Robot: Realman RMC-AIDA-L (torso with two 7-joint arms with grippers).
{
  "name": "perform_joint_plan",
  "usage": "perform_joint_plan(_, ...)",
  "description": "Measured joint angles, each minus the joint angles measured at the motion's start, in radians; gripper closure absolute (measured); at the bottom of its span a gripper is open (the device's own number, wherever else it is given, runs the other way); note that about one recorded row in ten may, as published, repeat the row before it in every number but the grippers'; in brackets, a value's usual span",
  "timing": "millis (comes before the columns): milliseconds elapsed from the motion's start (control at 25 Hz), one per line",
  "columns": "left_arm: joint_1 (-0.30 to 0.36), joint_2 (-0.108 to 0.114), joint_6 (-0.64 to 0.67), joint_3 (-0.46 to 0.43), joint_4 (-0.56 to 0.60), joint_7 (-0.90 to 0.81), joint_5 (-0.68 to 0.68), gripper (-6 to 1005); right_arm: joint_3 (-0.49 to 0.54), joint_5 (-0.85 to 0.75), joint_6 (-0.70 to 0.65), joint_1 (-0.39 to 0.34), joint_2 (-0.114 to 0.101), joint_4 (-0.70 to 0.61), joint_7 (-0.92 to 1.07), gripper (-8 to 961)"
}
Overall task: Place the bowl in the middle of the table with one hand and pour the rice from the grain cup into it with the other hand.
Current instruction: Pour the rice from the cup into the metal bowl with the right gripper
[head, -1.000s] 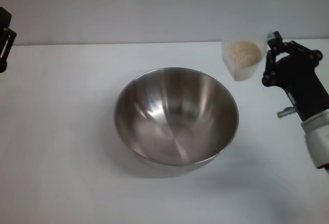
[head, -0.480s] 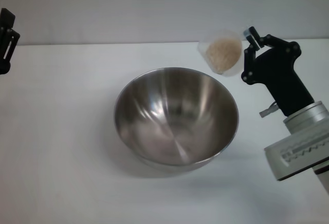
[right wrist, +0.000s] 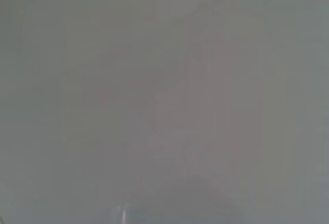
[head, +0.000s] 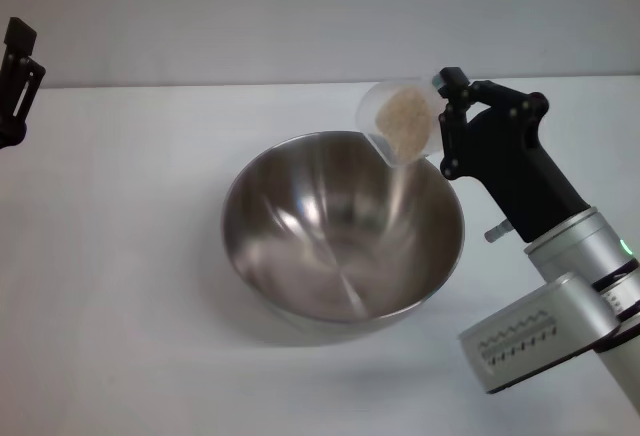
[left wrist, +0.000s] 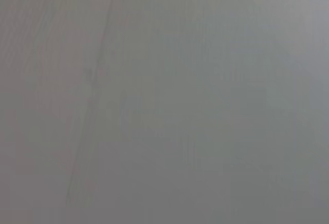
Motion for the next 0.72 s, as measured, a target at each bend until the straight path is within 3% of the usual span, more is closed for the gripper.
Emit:
perform_joint_plan(480,-0.004,-0.001,0.000,0.000,0.006,0.000,-0.002,189,0.004,-0.110,-0.007,0.002,0.000,-0.030,-0.335,948)
perform_joint_plan(720,-0.002,0.000,-0.002,-0.002,0.001,0.003,-0.001,189,-0.002,-0.142,0.002,0.013,0.000,-0.078,-0.400,947)
